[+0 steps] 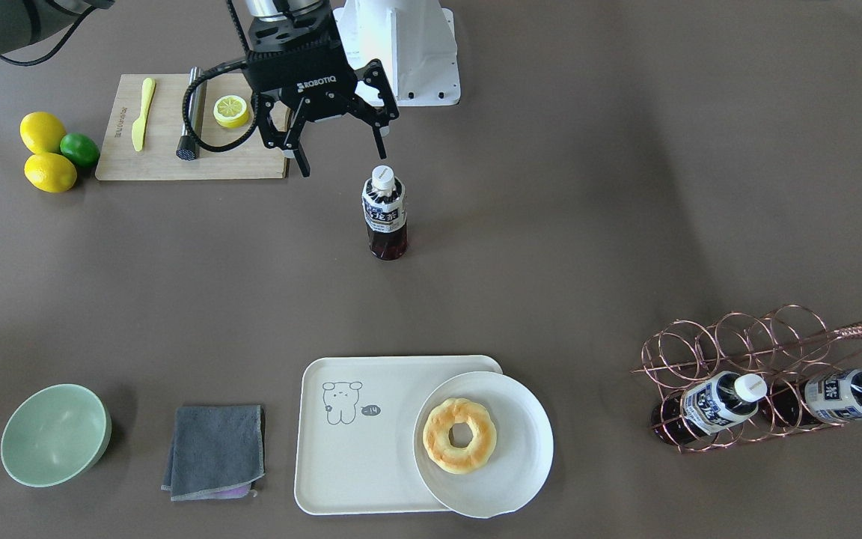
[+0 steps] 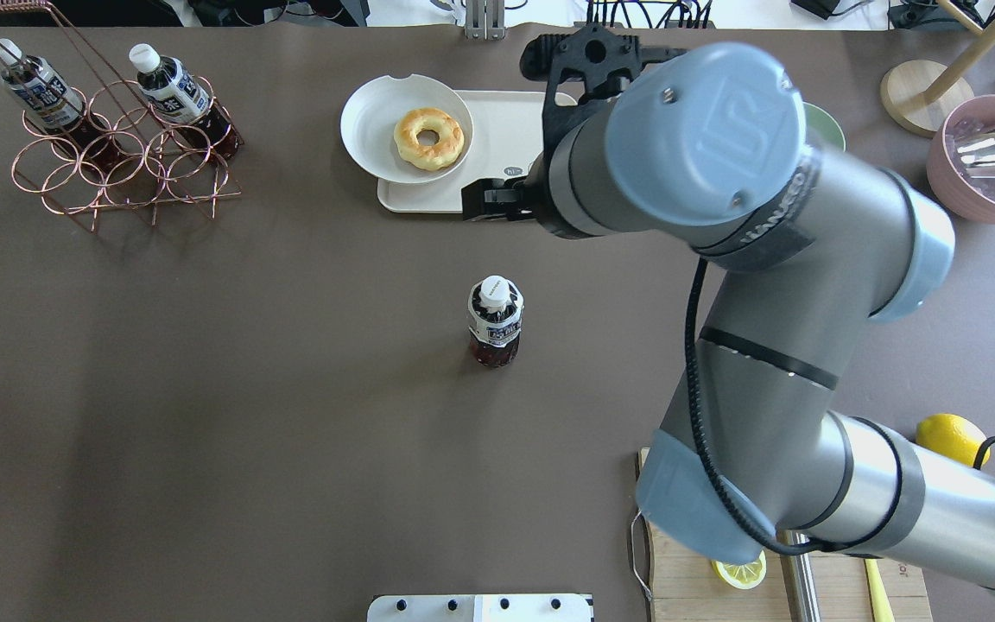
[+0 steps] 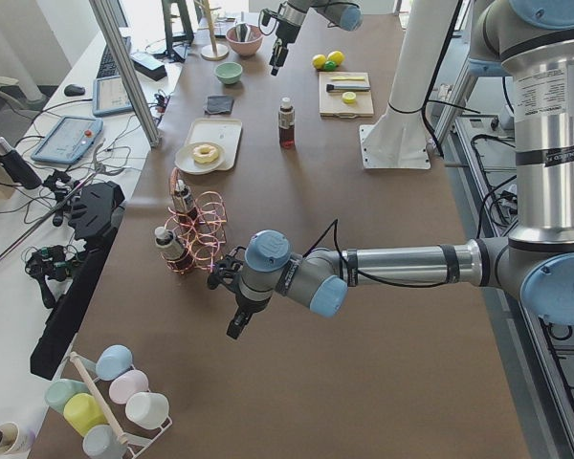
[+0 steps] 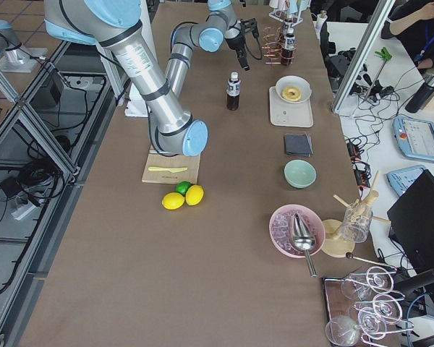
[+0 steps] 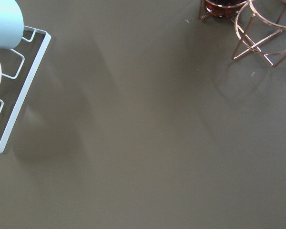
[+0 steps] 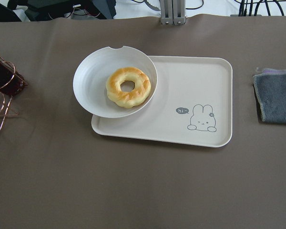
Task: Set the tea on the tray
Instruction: 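Reach the right gripper down and grasp the standing tea bottle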
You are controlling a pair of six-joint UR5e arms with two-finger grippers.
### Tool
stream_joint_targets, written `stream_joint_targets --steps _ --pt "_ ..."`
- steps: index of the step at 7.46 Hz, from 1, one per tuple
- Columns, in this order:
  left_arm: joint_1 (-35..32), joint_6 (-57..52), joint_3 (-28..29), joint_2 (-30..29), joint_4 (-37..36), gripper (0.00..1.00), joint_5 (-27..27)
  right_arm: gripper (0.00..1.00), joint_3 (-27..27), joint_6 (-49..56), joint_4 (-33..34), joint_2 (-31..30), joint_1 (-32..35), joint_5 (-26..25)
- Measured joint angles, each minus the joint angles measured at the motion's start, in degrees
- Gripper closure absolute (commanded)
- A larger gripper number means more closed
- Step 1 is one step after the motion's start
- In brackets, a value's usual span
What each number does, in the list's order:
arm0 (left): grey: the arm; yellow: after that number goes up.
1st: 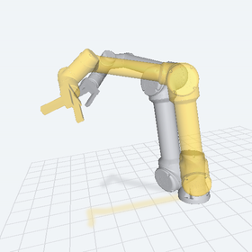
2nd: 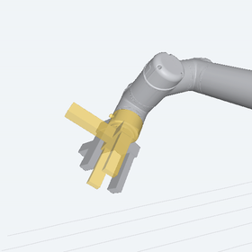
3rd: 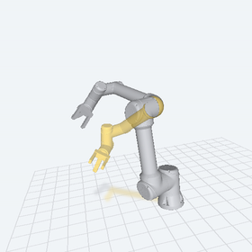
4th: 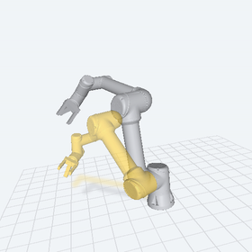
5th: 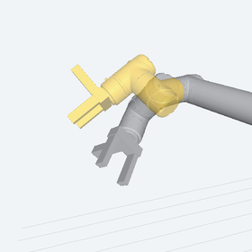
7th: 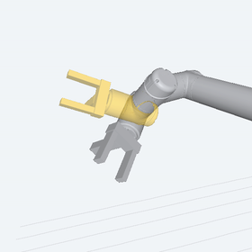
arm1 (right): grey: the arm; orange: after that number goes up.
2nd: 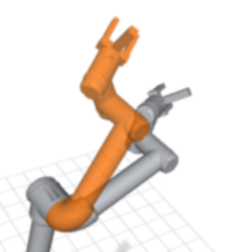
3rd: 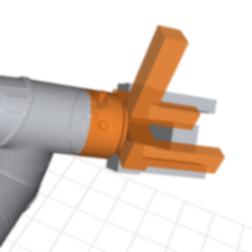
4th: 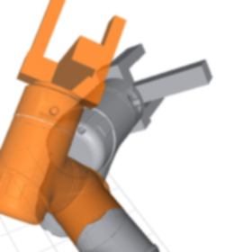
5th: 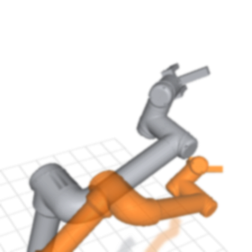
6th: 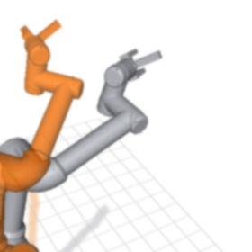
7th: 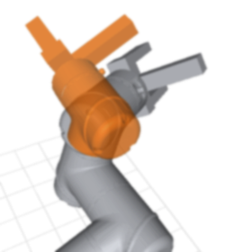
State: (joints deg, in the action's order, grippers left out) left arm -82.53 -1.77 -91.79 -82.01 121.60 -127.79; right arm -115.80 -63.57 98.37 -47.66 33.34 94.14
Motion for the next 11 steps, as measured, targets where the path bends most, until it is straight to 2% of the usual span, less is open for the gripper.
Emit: stream_joint_targets --steps 2,5,11 --pt "0.0 0.01 0.16 0.05 -0.01 0.01 0.0 0.02 5.31 -2.71 2.45 4.09 -5.53 -7.42" --pt "-0.01 0.02 0.85 0.17 -0.01 0.01 0.0 0.13 9.02 -4.94 3.89 5.55 -10.31 -12.79" --pt "0.0 0.1 0.91 0.12 0.04 0.0 0.0 0.33 9.03 -5.3 4.04 3.89 -11.36 -14.07"
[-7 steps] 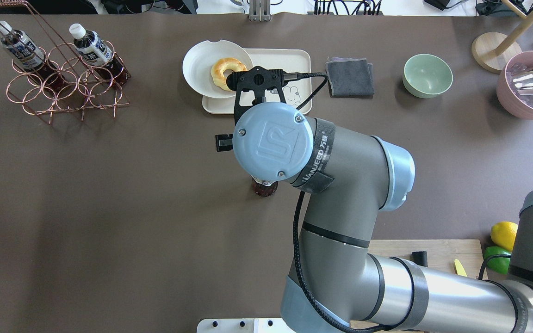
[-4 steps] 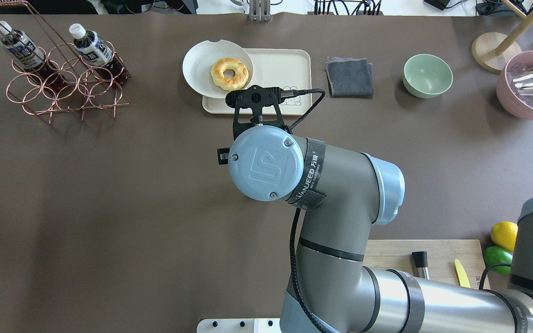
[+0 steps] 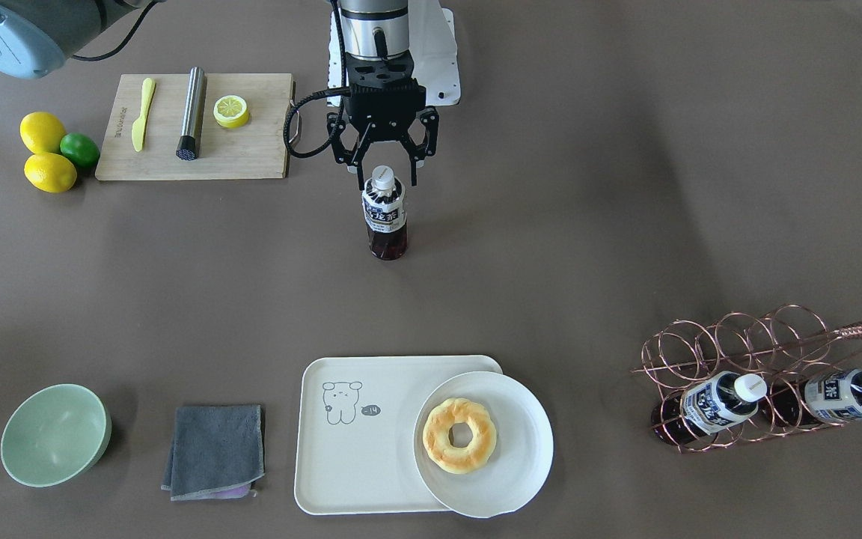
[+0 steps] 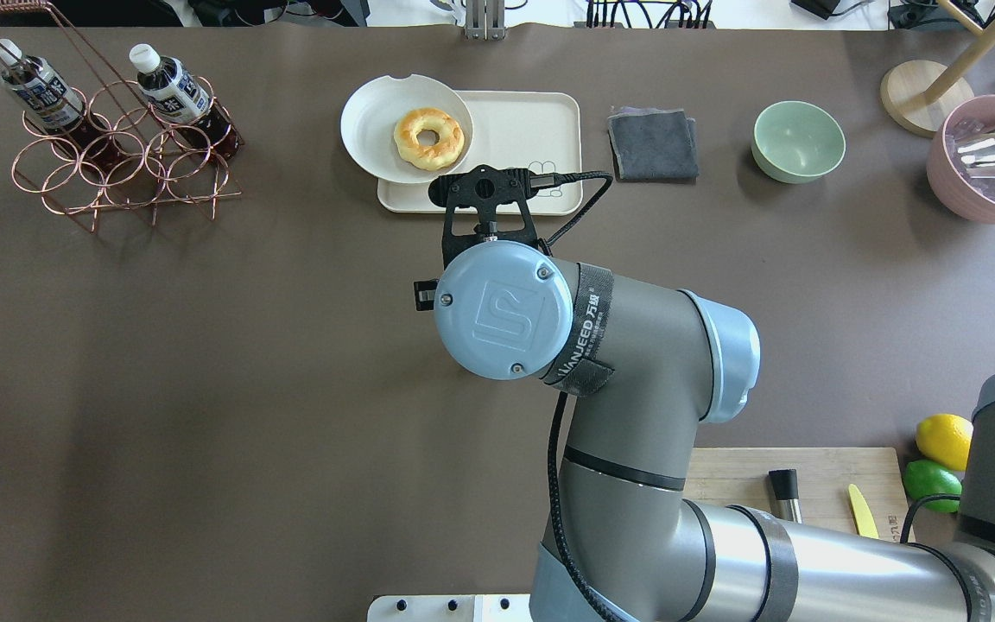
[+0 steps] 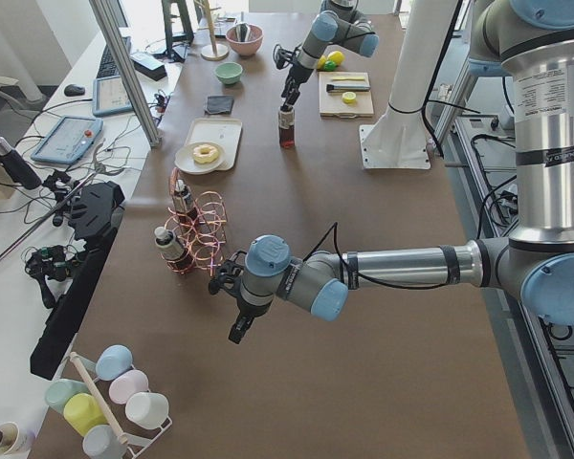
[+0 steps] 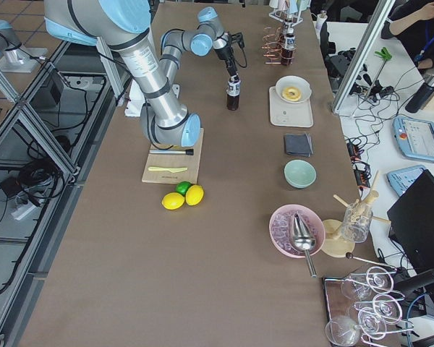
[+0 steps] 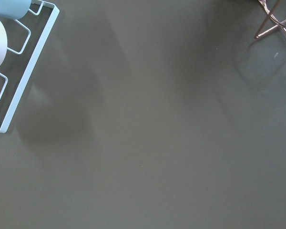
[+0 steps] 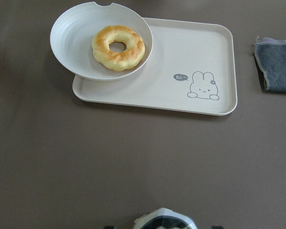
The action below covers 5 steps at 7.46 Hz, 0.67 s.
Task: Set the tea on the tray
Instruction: 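Reach the right gripper down and grasp the standing tea bottle, then carry the bottle with the right gripper onto the bunny tray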
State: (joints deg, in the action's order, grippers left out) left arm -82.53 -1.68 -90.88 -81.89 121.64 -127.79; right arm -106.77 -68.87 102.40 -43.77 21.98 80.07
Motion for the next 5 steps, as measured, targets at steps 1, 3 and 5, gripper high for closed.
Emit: stream_joint_targets --steps 1,3,5 --pt "0.0 0.0 -0.04 -0.01 0.0 0.01 0.0 0.36 -0.14 0.0 -0.01 -0.01 0.0 0.03" --pt "0.0 0.05 -0.12 -0.07 -0.03 0.01 0.0 0.4 -0.32 -0.03 -0.01 -0.2 0.0 0.07" --pt "0.0 0.09 -0.13 -0.15 0.0 0.01 0.0 0.55 -0.36 -0.03 -0.01 -0.69 0.0 0.08"
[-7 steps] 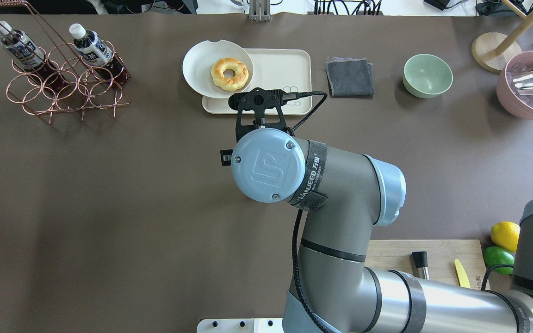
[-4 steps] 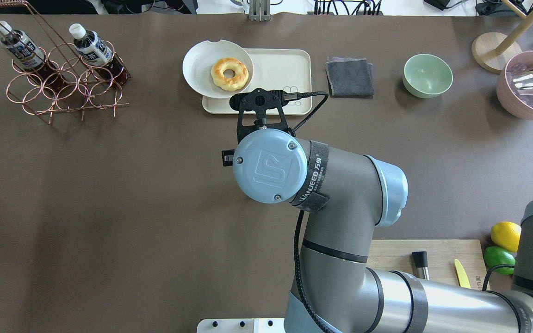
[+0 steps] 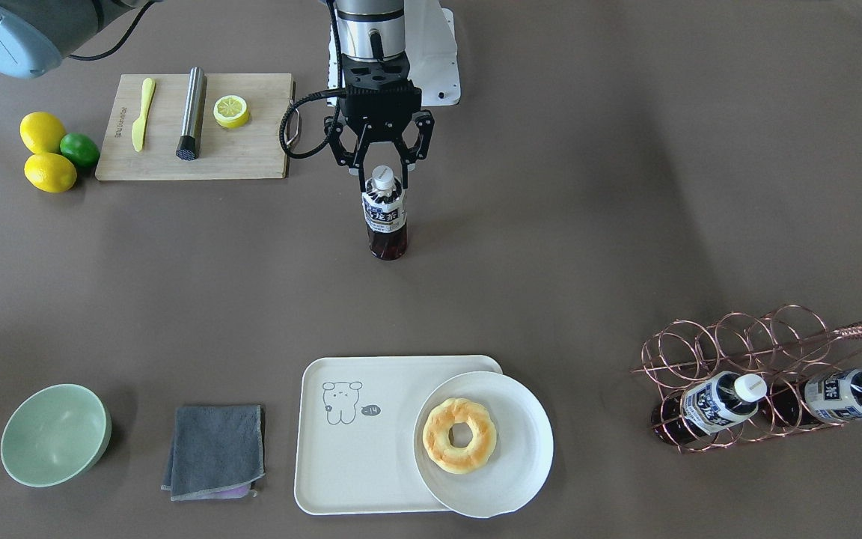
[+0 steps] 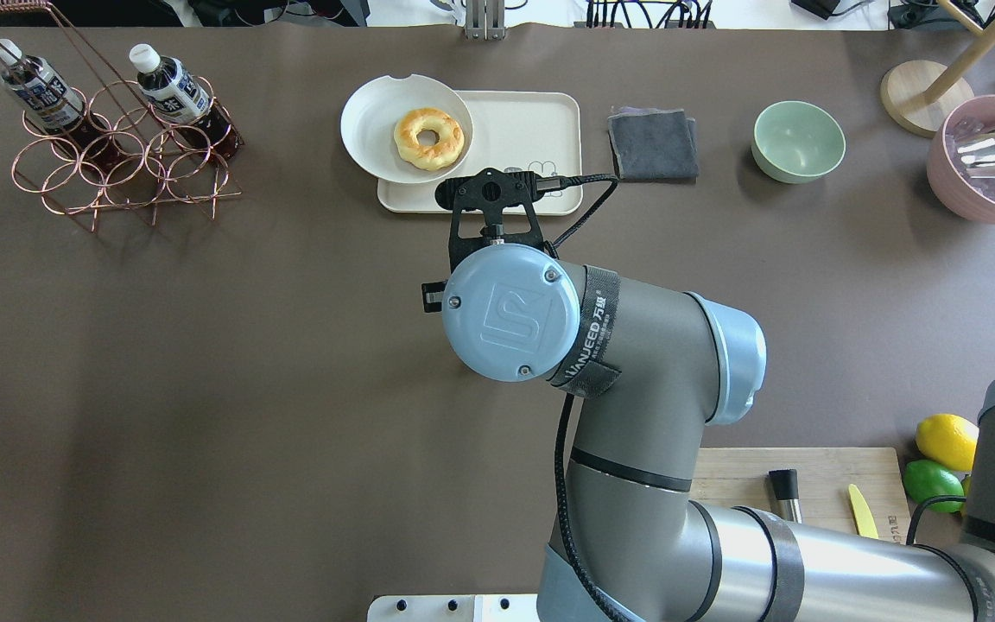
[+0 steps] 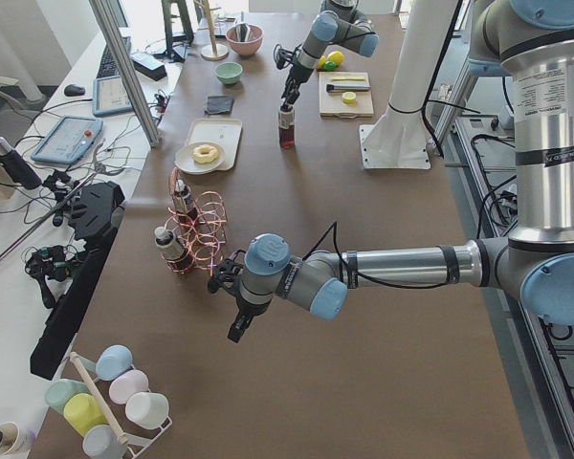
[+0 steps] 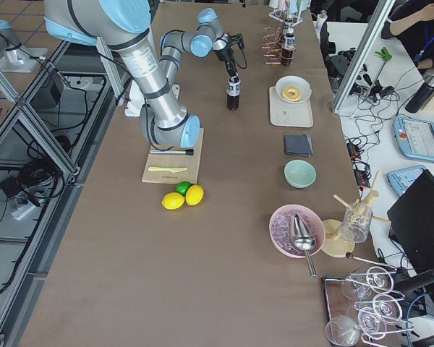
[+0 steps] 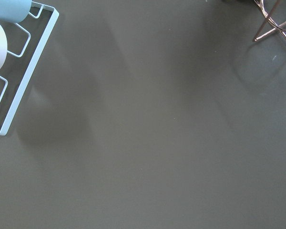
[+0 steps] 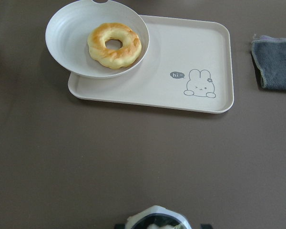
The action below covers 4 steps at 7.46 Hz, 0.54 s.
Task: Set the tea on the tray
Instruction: 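Carry the bottle with the right gripper onto the bunny tray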
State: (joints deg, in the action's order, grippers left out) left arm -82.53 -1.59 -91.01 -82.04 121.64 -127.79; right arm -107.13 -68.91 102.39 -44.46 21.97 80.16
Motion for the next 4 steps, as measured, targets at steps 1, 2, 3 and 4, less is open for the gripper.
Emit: stream_joint_targets --steps 1,2,3,4 --pt "0.0 0.01 0.02 -0.03 0.0 0.01 0.0 0.85 0.0 0.0 0.0 -0.19 0.0 0.01" --pt "0.0 0.01 0.04 -0.1 -0.04 0.0 0.0 1.0 0.0 0.0 0.0 -0.16 0.0 0.05" --pt "0.0 0.01 0.09 -0.21 -0.06 0.01 0.0 1.0 0.01 0.0 0.0 -0.04 -0.05 0.15" --pt "0.0 0.01 0.11 -0.26 -0.08 0.01 0.0 1.0 0.02 0.0 0.0 0.08 -0.07 0.22"
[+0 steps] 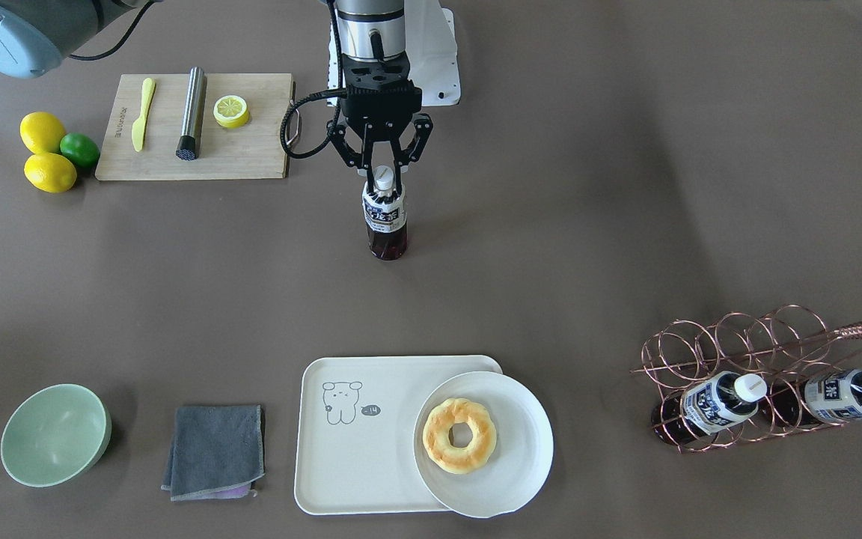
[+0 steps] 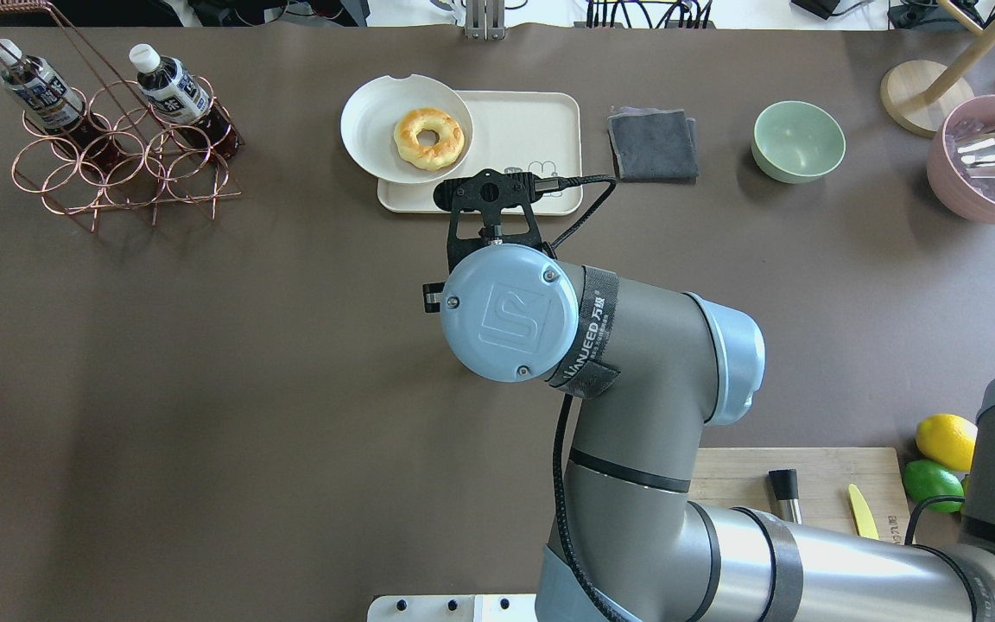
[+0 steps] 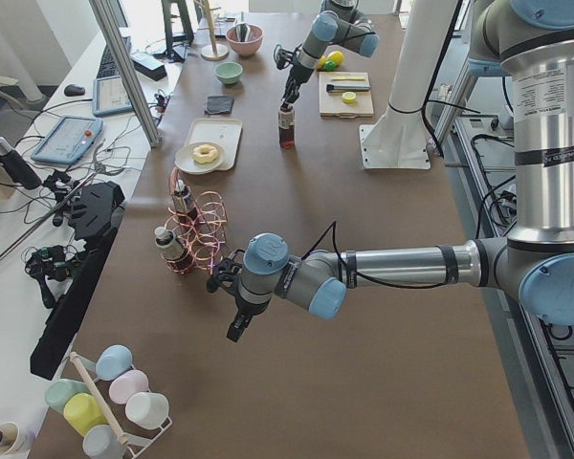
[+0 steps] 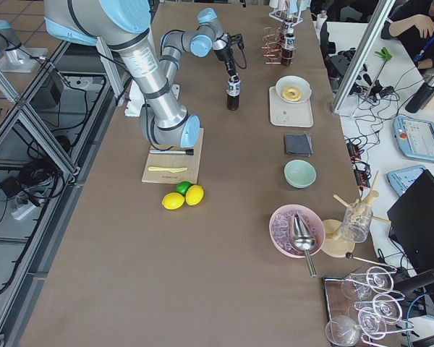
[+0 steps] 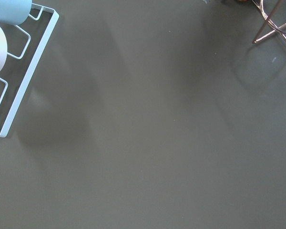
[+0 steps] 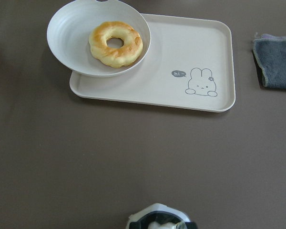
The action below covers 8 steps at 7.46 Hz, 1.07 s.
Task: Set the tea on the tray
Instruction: 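Carry the bottle with the right gripper onto the bunny tray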
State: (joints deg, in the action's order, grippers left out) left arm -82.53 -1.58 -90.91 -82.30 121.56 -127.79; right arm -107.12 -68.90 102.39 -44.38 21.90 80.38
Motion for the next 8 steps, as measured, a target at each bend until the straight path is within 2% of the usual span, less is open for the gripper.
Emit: stream_joint_targets --steps 3,6,7,8 --pt "0.0 0.0 0.02 -0.17 -0.01 0.01 0.0 1.0 -0.08 1.27 -0.28 0.59 2.04 0.69" --pt "0.0 -0.06 -0.08 -0.08 0.11 0.01 -0.05 1.0 1.78 6.12 -0.76 2.56 12.16 6.19" --pt "0.0 -0.04 -0.25 0.22 0.44 0.01 -0.07 1.0 5.85 7.56 -1.92 4.75 15.71 7.81" --pt "-0.03 -0.02 -0.4 0.56 0.94 0.01 -0.09 1.0 13.91 8.22 -6.24 7.99 18.46 9.21"
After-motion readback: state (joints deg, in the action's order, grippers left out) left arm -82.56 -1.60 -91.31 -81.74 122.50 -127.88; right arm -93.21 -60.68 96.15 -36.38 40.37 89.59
